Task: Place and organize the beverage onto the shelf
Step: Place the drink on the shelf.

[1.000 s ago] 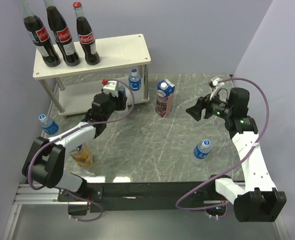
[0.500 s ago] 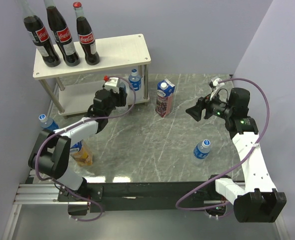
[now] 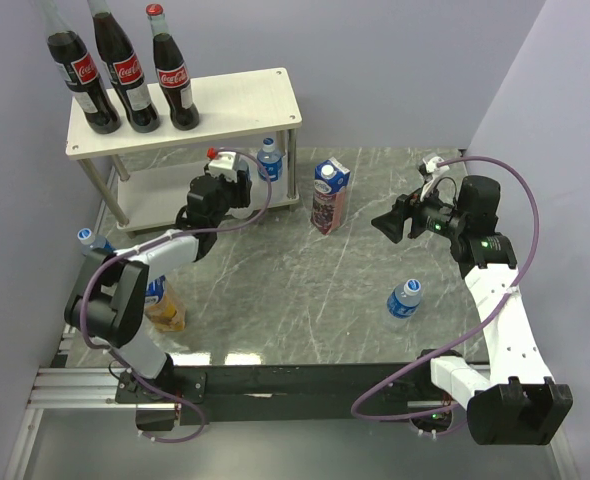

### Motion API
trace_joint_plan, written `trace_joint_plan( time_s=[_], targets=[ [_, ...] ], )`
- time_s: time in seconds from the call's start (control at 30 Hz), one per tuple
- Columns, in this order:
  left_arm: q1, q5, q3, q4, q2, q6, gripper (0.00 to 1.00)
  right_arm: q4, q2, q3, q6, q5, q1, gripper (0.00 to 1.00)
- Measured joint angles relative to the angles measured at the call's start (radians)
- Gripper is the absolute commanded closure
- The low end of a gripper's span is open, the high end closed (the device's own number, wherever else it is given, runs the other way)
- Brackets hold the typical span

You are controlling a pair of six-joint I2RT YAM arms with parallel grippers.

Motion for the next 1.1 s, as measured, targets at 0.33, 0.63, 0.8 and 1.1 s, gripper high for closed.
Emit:
trace_joint_plan(
  time_s=[0.33, 0.63, 0.8, 1.1],
  targets=[
    [0.018, -0.003, 0.035, 0.045, 0.07, 0.004, 1.0, 0.0, 0.0, 0.0, -0.01, -0.002, -0.001, 0.21],
    [0.031, -0.003, 0.081, 0.074, 0.13, 0.004, 1.0, 0.0, 0.0, 0.0, -0.018, -0.003, -0.001, 0.21],
    [0.033, -0.004, 0.102, 0.089, 0.158, 0.004, 0.96, 0.0, 0.0, 0.0, -0.018, -0.003, -0.002, 0.21],
    [0.033, -0.013, 0.109, 0.096, 0.166, 0.003, 0.44, 0.0, 0.0, 0.0, -0.022, -0.007, -0.002, 0.21]
  ],
)
